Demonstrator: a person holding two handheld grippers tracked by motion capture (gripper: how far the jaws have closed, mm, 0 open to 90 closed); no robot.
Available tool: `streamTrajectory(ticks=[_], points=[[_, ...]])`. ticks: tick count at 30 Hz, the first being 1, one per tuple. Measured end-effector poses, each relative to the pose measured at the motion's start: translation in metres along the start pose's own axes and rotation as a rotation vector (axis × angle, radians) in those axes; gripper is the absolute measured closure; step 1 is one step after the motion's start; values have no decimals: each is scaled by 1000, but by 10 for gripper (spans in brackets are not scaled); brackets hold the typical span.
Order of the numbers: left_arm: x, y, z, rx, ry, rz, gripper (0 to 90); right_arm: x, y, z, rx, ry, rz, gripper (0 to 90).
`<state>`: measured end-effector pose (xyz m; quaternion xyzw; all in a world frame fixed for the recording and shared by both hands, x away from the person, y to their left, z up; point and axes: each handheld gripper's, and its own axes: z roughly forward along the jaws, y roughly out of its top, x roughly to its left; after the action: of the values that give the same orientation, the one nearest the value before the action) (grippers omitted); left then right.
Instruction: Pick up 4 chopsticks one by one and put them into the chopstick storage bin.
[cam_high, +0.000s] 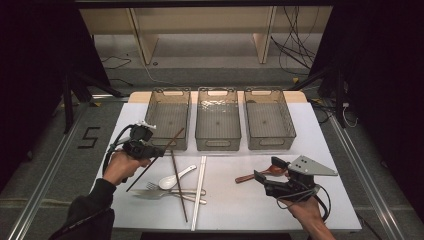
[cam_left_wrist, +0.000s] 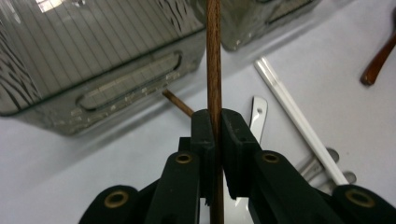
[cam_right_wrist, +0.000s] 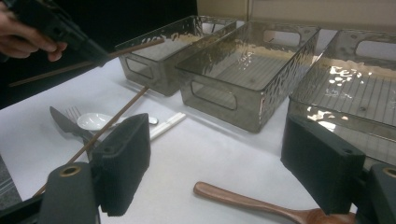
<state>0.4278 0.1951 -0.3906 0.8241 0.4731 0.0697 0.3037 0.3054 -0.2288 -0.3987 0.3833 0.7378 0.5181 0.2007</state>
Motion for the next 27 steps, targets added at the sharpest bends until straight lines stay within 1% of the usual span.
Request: streamTrajectory(ticks=[2,4,6,10,13,15,17,18,20,22,24,27], points=[[2,7,1,-13,4,-1,836,0,0,-1,2,1,1,248],[3,13,1,-38,-5,-1,836,0,0,-1,-2,3,1,248],[4,18,1,-40,7,13,836,0,0,0,1,3,4,247],[14,29,2,-76,13,-10,836,0,0,0,0,6,2,247],[24,39,5,-87,18,-30,836,0,0,0,0,7,3,247],[29,46,7,-96,27,-32,836,0,0,-1,0,8,4,247],[36,52,9,-98,33,-44,836,0,0,-1,-1,10,5,247],[39,55,10,-108,35,-48,836,0,0,-1,-1,10,5,247],[46,62,12,-122,32,-72,836,-1,0,-1,-1,12,5,248],[49,69,15,-121,50,-50,836,-1,0,-1,-3,15,5,248],[52,75,17,-136,52,-57,835,-1,0,0,2,14,4,247],[57,83,17,-151,65,-42,835,-2,-1,0,3,14,12,247]])
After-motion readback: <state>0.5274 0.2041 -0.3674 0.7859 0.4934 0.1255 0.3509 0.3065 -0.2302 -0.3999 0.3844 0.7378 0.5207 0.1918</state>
